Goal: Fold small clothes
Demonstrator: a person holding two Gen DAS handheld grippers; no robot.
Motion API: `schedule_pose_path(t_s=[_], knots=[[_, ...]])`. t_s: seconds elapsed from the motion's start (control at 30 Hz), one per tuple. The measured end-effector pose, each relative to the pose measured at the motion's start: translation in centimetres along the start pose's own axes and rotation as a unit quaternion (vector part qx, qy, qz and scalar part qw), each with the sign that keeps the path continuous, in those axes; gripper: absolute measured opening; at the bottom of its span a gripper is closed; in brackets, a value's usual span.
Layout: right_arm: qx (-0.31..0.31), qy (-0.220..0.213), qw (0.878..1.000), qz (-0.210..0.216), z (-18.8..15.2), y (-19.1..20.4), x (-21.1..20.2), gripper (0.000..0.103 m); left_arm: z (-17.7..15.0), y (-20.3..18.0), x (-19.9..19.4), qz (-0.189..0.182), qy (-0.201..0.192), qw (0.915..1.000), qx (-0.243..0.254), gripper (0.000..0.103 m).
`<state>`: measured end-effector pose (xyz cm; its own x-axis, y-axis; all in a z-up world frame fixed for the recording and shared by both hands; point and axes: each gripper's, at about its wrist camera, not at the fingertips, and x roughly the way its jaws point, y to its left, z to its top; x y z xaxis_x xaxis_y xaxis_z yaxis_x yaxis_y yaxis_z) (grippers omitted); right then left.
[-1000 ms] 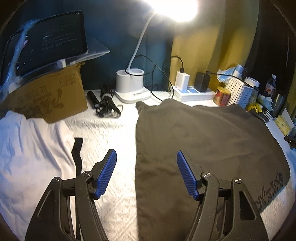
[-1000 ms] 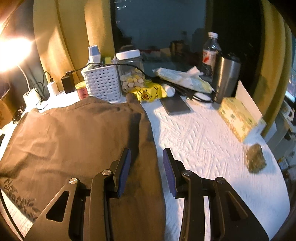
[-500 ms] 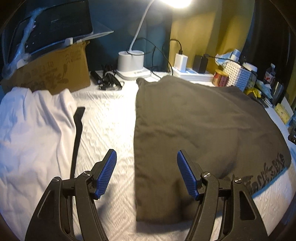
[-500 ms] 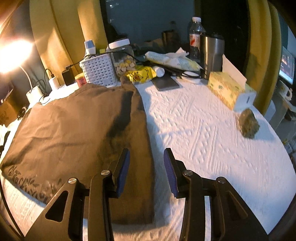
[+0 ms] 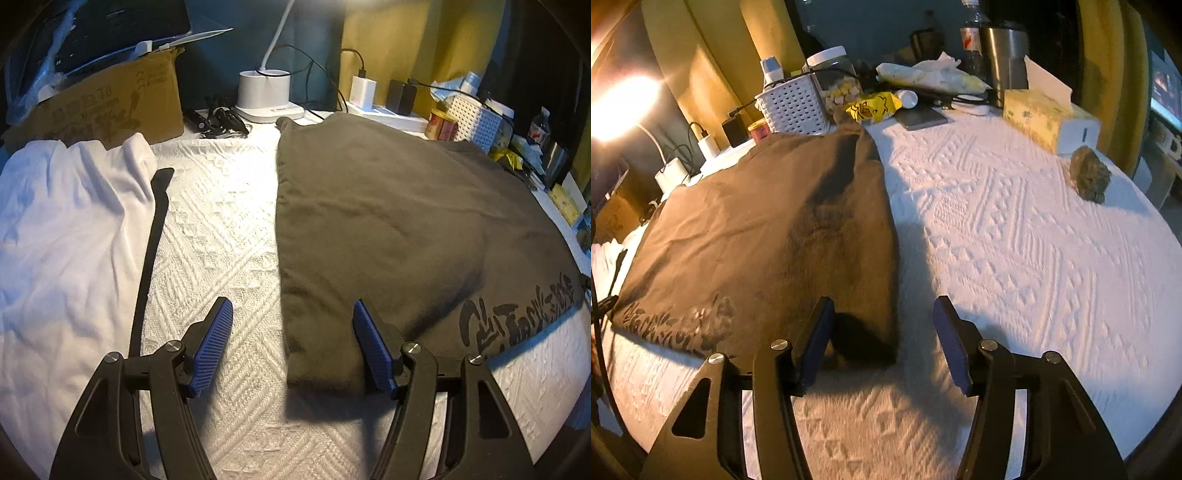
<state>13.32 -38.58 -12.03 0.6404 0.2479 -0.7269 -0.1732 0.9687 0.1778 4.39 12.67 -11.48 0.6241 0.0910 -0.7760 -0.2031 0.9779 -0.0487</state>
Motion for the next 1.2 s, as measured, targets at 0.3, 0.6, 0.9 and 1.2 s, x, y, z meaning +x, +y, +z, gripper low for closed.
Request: schedule_pose_path(t_s=[0.3, 0.6, 0.9, 1.2], knots=[[-0.021, -0.020, 1.000, -0.007, -0.8, 1.2, 0.1, 0.032, -0.5, -0.4, -0.3, -0.015, 0.003, 0.9997, 0.021, 0.051], [-0.070, -0.024, 0.997, -0.034, -1.2, 2.6, -0.3, 0.009, -1.1, -1.4, -2.0, -0.031, -0.004, 0.9988, 0.037, 0.004], [-0.080, -0.051, 0.995, -0.039, -1.4, 2.6, -2.9, 0.009, -1.9, -1.9, -4.9, -0.037, -0.014, 0.9980, 0.049, 0.004], [-0.079, -0.055, 0.994, -0.049, -3.5, 2.4, -4.3, 0.009, -3.9, -2.3, -6.2, -0.041, -0.005, 0.9976, 0.056, 0.004]])
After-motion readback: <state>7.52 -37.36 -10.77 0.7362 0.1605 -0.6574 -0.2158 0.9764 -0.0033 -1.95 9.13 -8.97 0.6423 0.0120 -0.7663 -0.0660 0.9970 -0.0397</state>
